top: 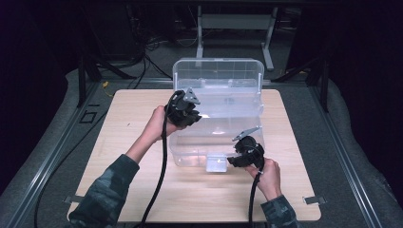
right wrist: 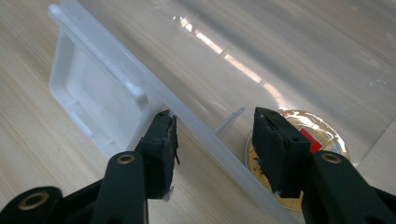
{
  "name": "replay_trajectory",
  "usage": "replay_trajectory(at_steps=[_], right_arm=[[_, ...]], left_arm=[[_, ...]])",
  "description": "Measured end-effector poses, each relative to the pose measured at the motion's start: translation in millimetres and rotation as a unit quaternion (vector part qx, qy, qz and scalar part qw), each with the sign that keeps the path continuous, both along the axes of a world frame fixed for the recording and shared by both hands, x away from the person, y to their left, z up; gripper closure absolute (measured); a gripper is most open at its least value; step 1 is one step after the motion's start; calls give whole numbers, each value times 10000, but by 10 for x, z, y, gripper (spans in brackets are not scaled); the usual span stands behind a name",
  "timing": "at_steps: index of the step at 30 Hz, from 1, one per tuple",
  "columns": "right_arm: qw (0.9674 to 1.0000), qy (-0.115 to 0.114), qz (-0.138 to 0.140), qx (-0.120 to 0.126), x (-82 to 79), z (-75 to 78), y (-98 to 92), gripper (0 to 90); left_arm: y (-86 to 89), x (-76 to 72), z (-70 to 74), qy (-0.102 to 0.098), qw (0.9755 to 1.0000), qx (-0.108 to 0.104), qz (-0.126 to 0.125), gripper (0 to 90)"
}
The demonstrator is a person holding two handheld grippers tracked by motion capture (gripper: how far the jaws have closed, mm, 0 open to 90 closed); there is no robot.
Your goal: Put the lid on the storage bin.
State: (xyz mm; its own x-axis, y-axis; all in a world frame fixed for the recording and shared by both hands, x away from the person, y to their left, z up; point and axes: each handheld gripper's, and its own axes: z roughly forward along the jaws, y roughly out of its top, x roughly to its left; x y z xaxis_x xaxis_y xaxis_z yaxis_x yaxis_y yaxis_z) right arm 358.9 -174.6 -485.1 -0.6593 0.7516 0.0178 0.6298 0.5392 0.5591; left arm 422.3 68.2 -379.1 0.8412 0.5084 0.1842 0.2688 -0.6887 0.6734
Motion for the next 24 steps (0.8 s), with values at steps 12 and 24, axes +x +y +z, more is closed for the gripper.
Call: replay_trajectory(at_steps=[12, 24], right_arm=[[10000, -22, 15, -28, 4, -3, 3, 501], [10000, 13, 23, -96, 45, 2, 15, 495]], left_arm=[[-3, -113, -61, -161, 9998, -57, 95, 782], [6, -118, -93, -107, 9997, -147, 171, 775]])
